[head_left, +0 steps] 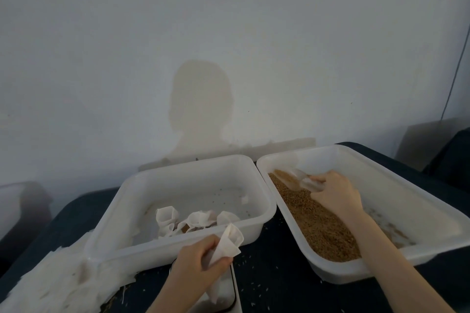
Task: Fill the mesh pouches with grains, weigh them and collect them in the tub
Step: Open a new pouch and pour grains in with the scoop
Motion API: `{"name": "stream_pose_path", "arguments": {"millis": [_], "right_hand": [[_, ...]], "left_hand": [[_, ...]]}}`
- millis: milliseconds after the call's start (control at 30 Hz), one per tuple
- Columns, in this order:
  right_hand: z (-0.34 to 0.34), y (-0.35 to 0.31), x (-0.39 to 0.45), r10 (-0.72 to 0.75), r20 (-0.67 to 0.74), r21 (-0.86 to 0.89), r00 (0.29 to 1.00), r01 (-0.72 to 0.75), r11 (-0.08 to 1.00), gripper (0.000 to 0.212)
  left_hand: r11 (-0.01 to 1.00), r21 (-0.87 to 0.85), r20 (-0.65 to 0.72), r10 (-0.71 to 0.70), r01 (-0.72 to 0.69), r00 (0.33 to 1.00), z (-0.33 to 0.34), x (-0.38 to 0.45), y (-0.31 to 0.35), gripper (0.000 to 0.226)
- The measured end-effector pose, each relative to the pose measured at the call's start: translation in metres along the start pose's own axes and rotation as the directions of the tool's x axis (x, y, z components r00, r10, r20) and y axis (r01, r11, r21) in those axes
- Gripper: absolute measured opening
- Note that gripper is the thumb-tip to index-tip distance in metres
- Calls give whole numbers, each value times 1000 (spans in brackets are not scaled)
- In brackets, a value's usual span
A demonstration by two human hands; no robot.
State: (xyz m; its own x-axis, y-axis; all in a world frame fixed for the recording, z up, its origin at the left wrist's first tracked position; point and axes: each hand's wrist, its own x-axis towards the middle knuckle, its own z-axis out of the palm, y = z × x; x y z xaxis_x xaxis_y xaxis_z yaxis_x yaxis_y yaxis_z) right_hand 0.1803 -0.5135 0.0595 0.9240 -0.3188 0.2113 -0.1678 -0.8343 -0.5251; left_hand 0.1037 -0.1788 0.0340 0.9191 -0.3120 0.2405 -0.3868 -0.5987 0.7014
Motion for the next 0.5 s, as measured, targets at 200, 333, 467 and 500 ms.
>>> {"name": "stream_pose_path", "arguments": {"millis": [200,333,467,500], "right_hand": [[-1,1,-1,10,-2,12,1000,-10,1000,44],[-3,-3,-2,9,-28,48,1000,-8,999,41],[-4,-8,-3,-57,-21,96,998,59,994,40],[-6,-11,-3,-76,-25,132,997,79,988,39]], "left_hand": [[1000,2,3,-21,21,1000,-1,-1,-6,7],[1000,-4,-3,-17,17,1000,-2,-1,-9,8],[1000,-20,-18,-10,10,1000,-7,-3,-11,6],[1000,-18,-19,-12,12,1000,-10,-4,-13,6]]}}
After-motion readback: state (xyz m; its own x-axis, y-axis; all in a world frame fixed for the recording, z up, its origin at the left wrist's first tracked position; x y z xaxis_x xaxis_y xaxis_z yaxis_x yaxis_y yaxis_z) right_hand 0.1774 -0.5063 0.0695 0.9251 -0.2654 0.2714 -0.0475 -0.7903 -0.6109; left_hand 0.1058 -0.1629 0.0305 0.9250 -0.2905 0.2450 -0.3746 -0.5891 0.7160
